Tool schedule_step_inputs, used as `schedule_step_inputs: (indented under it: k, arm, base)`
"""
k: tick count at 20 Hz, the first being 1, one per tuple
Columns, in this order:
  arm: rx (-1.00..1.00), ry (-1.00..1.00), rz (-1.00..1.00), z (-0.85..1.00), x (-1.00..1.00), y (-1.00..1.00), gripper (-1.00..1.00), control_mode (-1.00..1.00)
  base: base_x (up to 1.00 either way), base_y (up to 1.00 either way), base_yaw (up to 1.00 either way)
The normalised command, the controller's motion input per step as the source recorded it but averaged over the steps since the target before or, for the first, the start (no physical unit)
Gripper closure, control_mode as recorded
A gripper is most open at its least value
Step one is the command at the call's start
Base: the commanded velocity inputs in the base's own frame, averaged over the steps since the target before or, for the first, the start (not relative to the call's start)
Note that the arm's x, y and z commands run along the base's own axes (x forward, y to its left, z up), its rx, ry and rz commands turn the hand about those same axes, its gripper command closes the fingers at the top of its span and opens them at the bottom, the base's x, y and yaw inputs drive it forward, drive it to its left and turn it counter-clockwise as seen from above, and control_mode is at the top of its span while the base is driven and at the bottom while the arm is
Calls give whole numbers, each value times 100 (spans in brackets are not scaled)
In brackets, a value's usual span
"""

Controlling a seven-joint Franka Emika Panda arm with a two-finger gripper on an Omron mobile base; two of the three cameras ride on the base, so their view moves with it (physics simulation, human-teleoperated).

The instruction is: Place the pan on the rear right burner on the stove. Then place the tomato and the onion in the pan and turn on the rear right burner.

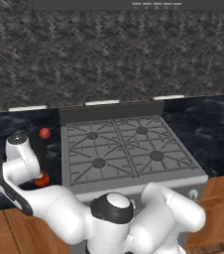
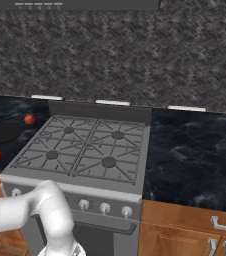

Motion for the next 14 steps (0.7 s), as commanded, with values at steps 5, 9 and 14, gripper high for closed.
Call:
schedule_step_inputs:
  k: [5, 9, 14]
  arm:
    - [0, 0, -3, -11, 16, 9, -100, -100]
    - [0, 0, -2, -14, 21, 7, -100, -100]
    - [0, 0, -2, -17, 21, 10, -100, -100]
  base:
    - [0, 0, 0]
    - [0, 0, 0]
    - [0, 0, 0]
